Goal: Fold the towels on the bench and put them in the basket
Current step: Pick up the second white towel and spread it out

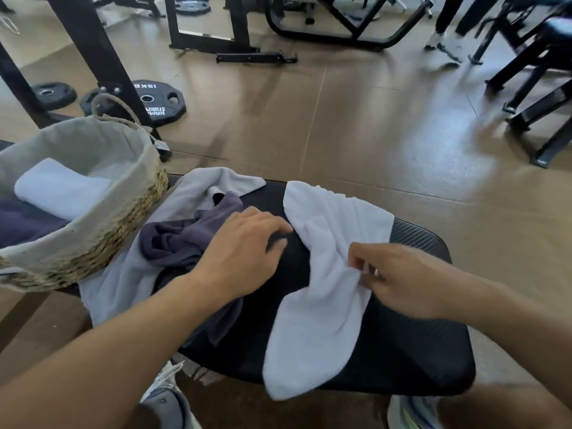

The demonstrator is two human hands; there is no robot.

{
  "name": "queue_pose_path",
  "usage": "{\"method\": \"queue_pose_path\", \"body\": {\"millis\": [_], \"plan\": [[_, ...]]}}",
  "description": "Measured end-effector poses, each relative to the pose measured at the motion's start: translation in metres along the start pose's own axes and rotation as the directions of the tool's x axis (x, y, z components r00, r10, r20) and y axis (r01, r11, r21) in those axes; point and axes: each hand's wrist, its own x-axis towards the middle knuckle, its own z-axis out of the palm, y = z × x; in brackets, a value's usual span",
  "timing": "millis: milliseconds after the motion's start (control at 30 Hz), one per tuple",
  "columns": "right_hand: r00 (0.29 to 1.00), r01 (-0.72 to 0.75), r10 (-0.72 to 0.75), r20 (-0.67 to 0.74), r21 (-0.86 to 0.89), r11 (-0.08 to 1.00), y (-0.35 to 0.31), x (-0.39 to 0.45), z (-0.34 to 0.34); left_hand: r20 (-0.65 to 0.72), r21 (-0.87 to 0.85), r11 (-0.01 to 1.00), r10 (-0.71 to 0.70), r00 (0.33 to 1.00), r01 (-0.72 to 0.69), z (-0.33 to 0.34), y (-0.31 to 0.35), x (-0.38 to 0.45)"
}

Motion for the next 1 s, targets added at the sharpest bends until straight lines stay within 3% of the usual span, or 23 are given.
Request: {"method": "queue_pose_path", "body": {"millis": [67,133,233,300,367,433,533,633,800,900,1000], "plan": [[0.995,0.078,-0.079,0.067,0.020,0.997,-0.019,-0.012,0.009,0.040,-0.062,0.997,-0.036,0.999,0.038,0.007,0.014,-0.001],[0.979,0.162,-0.167,0.120,0.050,0.986,-0.036,-0.021,0.016,0.177,-0.152,0.974,-0.141,0.974,0.169,0.013,0.024,-0.005],[0.953,0.206,-0.236,0.190,0.168,0.964,-0.050,-0.026,0.020,0.303,-0.126,0.971,-0.158,0.940,0.204,0.022,0.031,-0.012],[0.969,0.148,-0.192,0.155,0.258,0.955,-0.046,-0.024,0.015,0.297,-0.147,0.965,-0.167,0.940,0.218,0.024,0.033,-0.012],[0.994,0.110,-0.103,-0.039,0.295,0.949,-0.030,-0.015,0.009,0.285,-0.176,0.938,-0.242,0.927,0.299,0.024,0.032,-0.010],[0.979,0.053,-0.010,-0.205,0.204,0.978,-0.004,-0.004,0.005,0.312,-0.156,0.903,-0.339,0.887,0.400,0.024,0.032,-0.007],[0.988,-0.097,0.099,-0.118,0.022,0.995,0.031,0.008,0.005,0.361,-0.117,0.881,-0.392,0.846,0.458,0.022,0.033,-0.006],[0.995,-0.086,0.084,-0.059,-0.040,0.995,0.044,0.012,0.013,0.286,-0.179,0.887,-0.367,0.885,0.425,0.019,0.037,-0.002],[0.988,-0.142,0.132,-0.074,-0.142,0.980,0.026,0.010,0.018,-0.005,-0.225,0.925,-0.315,0.949,0.306,0.004,0.037,0.012],[0.990,-0.117,0.129,0.049,-0.195,0.974,0.006,-0.002,0.021,-0.140,-0.183,0.955,-0.258,0.956,0.232,-0.003,0.029,0.016],[0.977,0.003,0.010,0.215,-0.060,0.998,-0.020,-0.017,0.023,-0.145,-0.183,0.960,-0.240,0.960,0.212,-0.005,0.022,0.015]]}}
